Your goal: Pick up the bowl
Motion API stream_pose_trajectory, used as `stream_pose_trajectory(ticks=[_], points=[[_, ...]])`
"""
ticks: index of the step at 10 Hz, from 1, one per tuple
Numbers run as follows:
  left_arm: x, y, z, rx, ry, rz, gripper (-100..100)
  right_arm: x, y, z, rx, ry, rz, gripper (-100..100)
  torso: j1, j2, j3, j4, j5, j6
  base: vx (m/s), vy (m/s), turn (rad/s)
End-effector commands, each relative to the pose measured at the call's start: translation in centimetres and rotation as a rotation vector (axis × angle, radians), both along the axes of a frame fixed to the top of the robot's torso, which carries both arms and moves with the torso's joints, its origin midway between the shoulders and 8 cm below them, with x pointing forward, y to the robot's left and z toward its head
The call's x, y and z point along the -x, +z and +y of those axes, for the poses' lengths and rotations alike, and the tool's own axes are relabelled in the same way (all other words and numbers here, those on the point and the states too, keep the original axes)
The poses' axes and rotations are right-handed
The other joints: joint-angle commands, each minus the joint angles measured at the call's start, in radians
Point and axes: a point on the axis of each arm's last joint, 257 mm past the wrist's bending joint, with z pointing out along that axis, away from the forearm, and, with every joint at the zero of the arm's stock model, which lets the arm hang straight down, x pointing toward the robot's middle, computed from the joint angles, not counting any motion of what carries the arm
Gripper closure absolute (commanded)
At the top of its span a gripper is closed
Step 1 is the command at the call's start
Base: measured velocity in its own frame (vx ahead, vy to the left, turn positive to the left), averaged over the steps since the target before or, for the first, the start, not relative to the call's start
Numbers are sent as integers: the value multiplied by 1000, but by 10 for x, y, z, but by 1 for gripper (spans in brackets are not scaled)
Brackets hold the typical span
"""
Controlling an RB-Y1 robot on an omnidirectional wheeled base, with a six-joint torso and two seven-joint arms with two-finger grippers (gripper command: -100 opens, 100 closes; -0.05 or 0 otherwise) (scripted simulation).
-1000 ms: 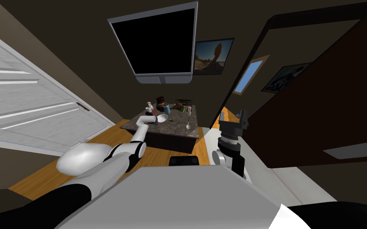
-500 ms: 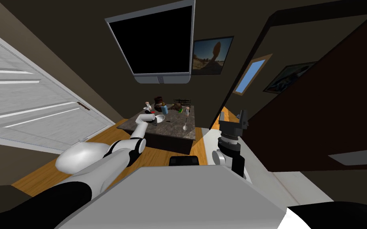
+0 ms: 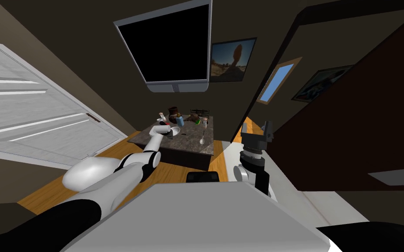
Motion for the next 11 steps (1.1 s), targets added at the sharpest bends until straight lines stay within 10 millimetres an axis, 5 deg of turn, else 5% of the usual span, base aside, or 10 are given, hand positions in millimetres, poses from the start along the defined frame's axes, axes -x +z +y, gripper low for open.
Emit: stream_pose_trajectory(ticks=[1, 3, 4, 8, 9, 10, 11], points=[[1, -8, 1, 0, 0, -3, -100, 0, 0, 0, 0, 0, 0, 0, 0, 0, 0, 0, 0, 0, 52, 18, -3], [2, -11, 0, 0, 0, -1, -100, 0, 0, 0, 0, 0, 0, 0, 1, -2, -1, 0, 0, 0, 40, 15, -1], [2, -12, 1, 0, 0, -3, 100, 0, 0, 0, 0, 0, 0, 0, 1, 0, 0, 0, 0, 0, 0, 0, 0], [2, -12, 0, -1, -1, -1, 100, 0, 0, 0, 0, 0, 0, 0, 0, 2, 1, 1, 0, 0, 0, 0, 0], [2, -12, 0, -1, -1, 0, 0, 0, 0, 0, 0, 0, 0, 0, 0, 2, 1, 1, 0, 0, 0, 0, 0], [-1, 0, 1, 0, 0, -2, 100, 0, 0, 0, 0, 0, 0, 0, 0, 2, 2, 1, 0, 0, -44, -19, 4], [-2, 5, 1, 0, 0, -2, 100, 0, 0, 0, 0, 0, 0, 0, -2, 5, 3, 2, -1, 0, -71, -26, 7]])
